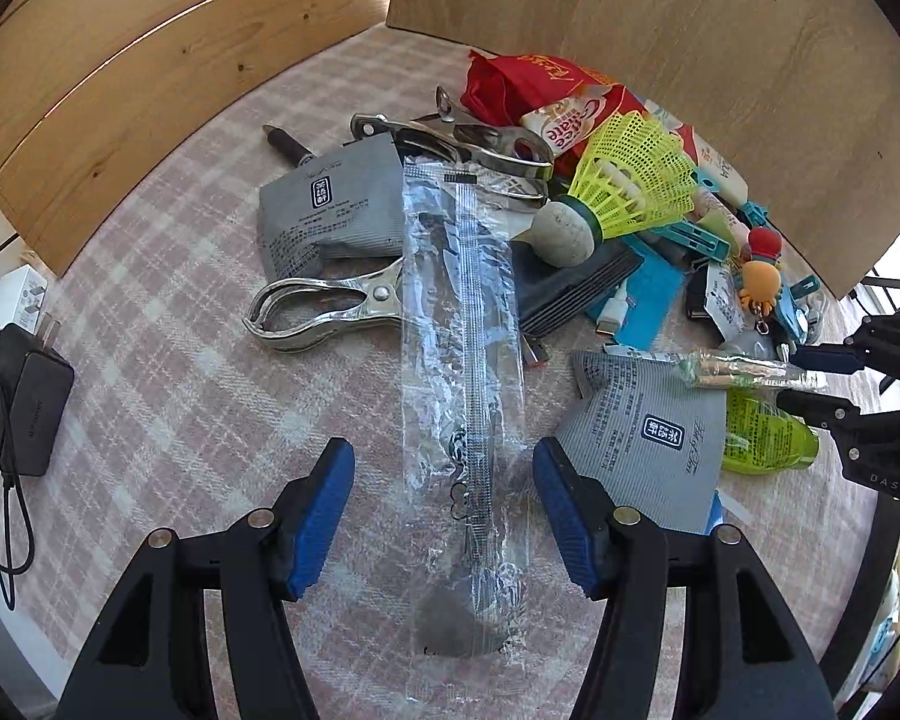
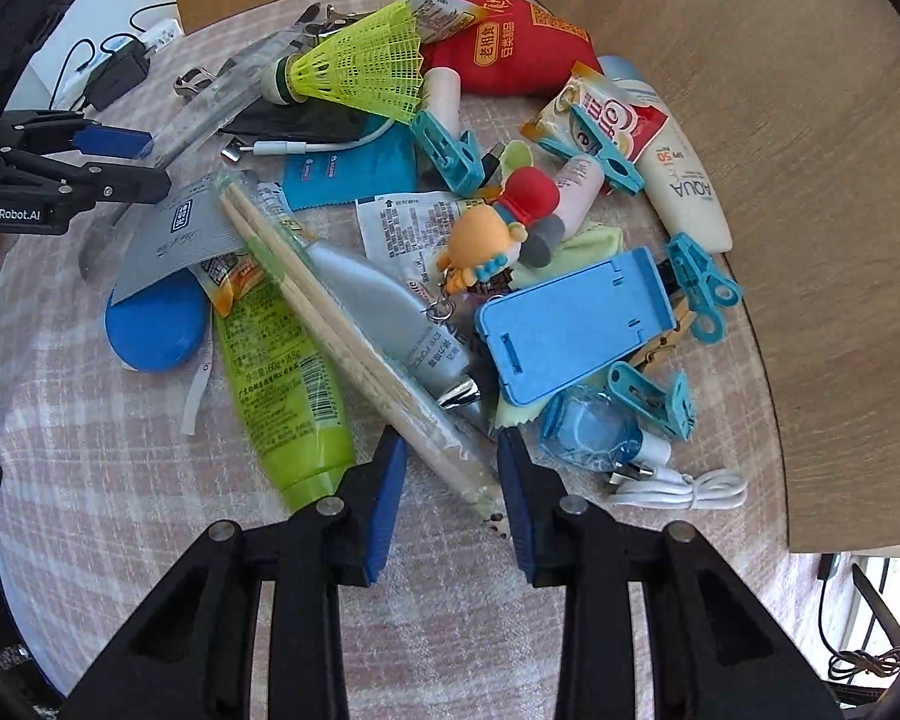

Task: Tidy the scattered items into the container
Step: 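Grasp the thin clear straw with the right tool while the left tool grasps the clear plastic sleeve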

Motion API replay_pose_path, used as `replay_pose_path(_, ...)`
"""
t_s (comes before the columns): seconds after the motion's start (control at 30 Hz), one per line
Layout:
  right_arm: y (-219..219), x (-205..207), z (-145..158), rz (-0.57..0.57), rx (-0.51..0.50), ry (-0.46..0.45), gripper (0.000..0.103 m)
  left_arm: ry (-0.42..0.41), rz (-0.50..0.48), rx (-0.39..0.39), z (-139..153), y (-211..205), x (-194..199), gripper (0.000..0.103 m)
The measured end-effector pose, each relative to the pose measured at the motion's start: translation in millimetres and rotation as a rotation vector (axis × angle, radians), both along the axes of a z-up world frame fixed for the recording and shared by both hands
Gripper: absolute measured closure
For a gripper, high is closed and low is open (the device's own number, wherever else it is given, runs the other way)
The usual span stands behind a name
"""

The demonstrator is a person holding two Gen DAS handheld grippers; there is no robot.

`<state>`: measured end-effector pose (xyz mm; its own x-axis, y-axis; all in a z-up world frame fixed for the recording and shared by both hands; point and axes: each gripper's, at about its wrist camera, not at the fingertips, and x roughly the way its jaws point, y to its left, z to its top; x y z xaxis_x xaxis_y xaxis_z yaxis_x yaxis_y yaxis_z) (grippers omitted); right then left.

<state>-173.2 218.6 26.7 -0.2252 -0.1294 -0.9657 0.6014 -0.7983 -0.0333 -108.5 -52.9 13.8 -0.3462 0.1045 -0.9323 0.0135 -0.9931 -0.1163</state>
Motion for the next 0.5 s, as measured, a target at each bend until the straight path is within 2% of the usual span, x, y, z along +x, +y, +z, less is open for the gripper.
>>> replay_pose_path(0.1,2,6,2,-0.02,-0.037,-0.046,0.089,0.0,0.001,0.002,-4,0,-3,0.043)
replay_pose_path(0.23,5,17,3,-0.054,-0.083,-0.101,0.093,0.001,0.006,0.023,-4,0,-7,0.047)
replay_pose_path(0.27,6,19,4,-0.068,-0.1,-0.116,0.095,0.005,0.012,0.029,-4,-1,-6,0.051)
replay_pose_path(0.33,8,24,6,-0.099,-0.128,-0.139,0.098,0.007,0.012,0.034,-4,0,-2,0.072)
replay_pose_path(0.37,10,26,7,-0.115,-0.139,-0.147,0.098,0.005,0.009,0.038,-4,0,1,0.077)
replay_pose_path(0.43,15,32,7,-0.15,-0.16,-0.161,0.098,0.004,0.005,0.049,-5,0,7,0.093)
replay_pose_path(0.5,20,39,9,-0.179,-0.181,-0.171,0.098,-0.001,0.01,0.078,-6,-1,13,0.099)
